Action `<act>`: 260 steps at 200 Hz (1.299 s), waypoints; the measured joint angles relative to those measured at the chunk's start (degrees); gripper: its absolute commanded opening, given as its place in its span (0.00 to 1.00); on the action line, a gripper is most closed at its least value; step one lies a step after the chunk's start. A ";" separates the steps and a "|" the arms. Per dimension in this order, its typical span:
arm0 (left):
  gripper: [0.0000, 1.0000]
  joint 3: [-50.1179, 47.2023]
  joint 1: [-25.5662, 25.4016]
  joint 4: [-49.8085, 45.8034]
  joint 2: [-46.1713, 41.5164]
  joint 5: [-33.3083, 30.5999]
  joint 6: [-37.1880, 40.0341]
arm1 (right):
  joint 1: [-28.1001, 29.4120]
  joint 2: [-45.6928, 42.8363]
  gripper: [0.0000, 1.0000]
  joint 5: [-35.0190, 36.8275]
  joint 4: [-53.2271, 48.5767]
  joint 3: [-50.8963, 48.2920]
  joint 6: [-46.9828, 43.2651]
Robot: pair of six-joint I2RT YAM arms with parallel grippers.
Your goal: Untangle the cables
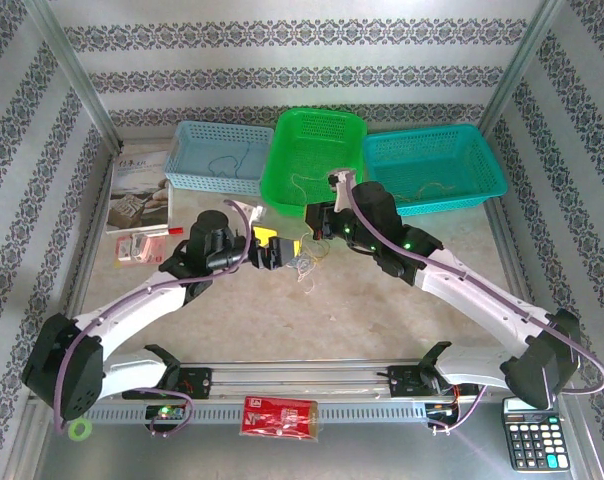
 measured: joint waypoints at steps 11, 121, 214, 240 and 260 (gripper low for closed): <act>1.00 1.03 -0.63 0.44 1.01 0.02 0.50 | 0.46 0.00 0.00 -0.20 0.00 0.22 0.00; 0.52 2.95 -3.80 8.55 9.64 -0.20 1.84 | 1.62 -0.31 0.00 -3.28 0.22 4.55 2.84; 0.39 -2.14 -3.80 12.61 10.78 -0.46 1.51 | -1.73 -5.35 0.00 -5.92 2.01 12.28 4.96; 0.39 -3.76 -3.80 13.14 10.75 -1.22 1.51 | -4.92 -6.36 0.00 -6.27 2.78 13.14 6.05; 0.43 -4.87 -3.80 13.27 10.56 -1.31 1.33 | -7.41 -6.95 0.00 -6.27 2.93 13.40 6.29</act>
